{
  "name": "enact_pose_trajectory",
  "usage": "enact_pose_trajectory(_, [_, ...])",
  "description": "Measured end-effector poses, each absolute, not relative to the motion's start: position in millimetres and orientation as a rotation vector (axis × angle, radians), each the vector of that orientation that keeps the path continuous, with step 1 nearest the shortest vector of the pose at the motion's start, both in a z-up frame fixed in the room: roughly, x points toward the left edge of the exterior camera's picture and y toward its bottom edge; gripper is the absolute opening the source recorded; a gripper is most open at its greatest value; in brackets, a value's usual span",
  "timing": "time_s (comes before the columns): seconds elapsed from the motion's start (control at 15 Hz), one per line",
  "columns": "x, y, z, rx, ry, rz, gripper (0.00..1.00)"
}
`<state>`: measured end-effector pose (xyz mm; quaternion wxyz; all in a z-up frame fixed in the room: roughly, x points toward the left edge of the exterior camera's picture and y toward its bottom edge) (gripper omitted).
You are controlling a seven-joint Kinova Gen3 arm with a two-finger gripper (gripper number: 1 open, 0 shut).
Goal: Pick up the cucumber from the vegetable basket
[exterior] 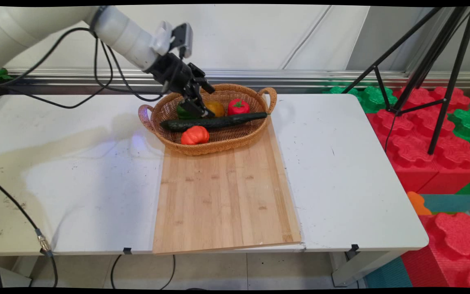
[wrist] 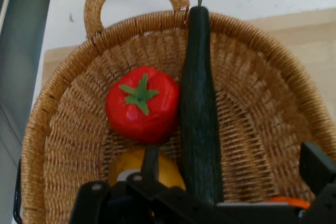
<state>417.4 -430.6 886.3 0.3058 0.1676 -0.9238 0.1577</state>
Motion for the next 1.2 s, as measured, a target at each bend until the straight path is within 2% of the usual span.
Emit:
enact_pose_trajectory(0.47, [391,-457,848,0.381,-2.552,0.407,1.0])
enact_pose_trajectory(1.2, [368,-473,819,0.352,-2.597,0.414,1.0])
